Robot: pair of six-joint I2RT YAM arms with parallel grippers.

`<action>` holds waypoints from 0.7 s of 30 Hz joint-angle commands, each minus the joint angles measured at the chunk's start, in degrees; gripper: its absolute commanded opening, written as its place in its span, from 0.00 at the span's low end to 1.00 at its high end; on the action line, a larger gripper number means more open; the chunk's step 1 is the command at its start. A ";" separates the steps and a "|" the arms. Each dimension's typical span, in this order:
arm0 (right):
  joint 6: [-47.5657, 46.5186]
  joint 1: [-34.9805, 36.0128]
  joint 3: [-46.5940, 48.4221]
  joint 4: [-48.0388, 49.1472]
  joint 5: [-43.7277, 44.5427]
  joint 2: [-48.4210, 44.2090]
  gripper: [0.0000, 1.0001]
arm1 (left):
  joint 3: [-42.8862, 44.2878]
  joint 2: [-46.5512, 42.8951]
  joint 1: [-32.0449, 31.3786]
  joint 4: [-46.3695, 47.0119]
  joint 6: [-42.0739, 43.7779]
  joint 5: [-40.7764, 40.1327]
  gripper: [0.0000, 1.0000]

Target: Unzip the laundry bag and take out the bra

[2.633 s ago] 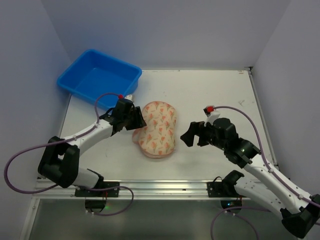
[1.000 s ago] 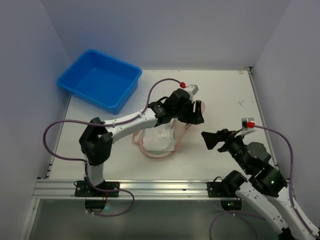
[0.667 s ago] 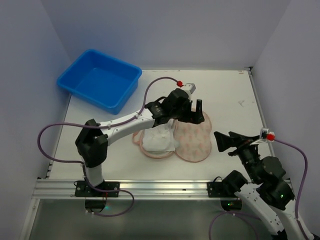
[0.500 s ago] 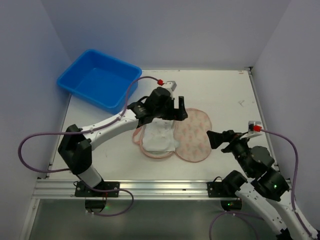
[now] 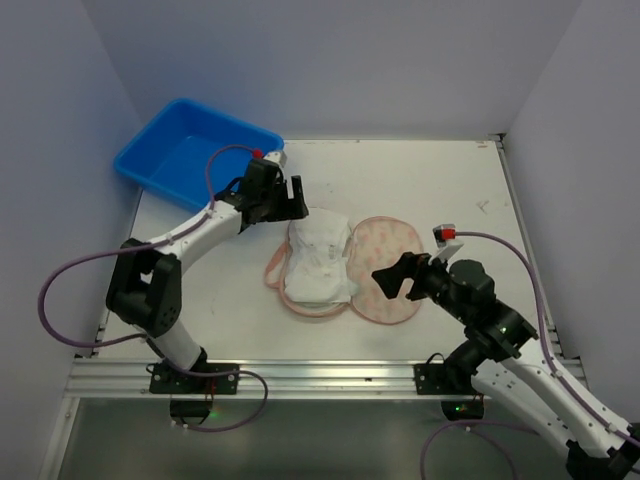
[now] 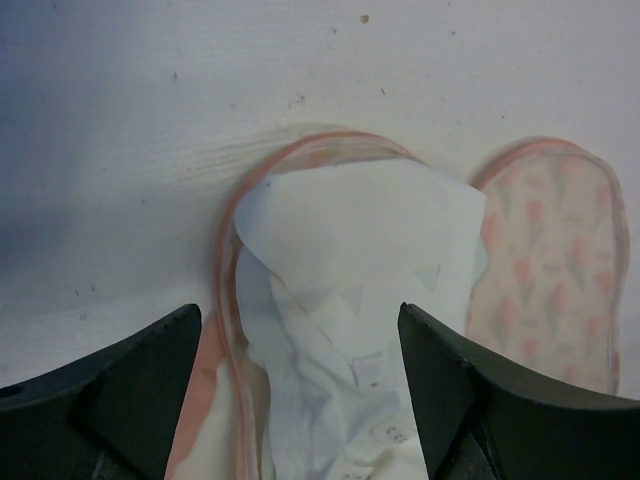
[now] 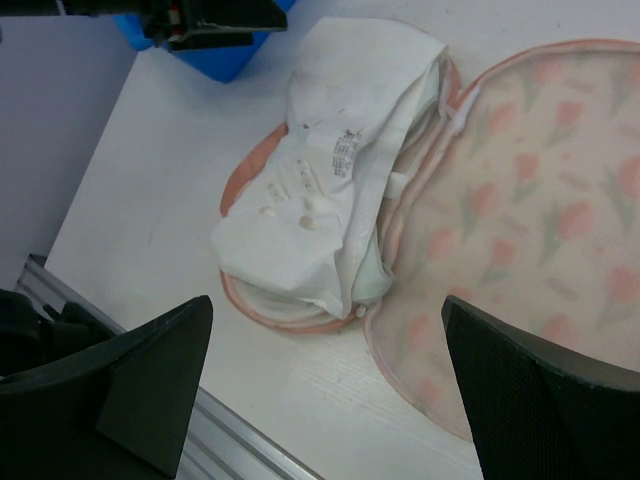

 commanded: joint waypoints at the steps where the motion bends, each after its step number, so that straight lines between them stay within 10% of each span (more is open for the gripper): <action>1: -1.54 -0.05 -0.31 6.66 -4.76 1.37 0.99 | 5.93 5.45 1.50 2.31 6.74 4.00 0.82; 21: -5.15 -0.05 4.35 9.21 -4.59 9.54 0.99 | 16.59 19.10 2.03 -2.87 14.66 7.51 0.62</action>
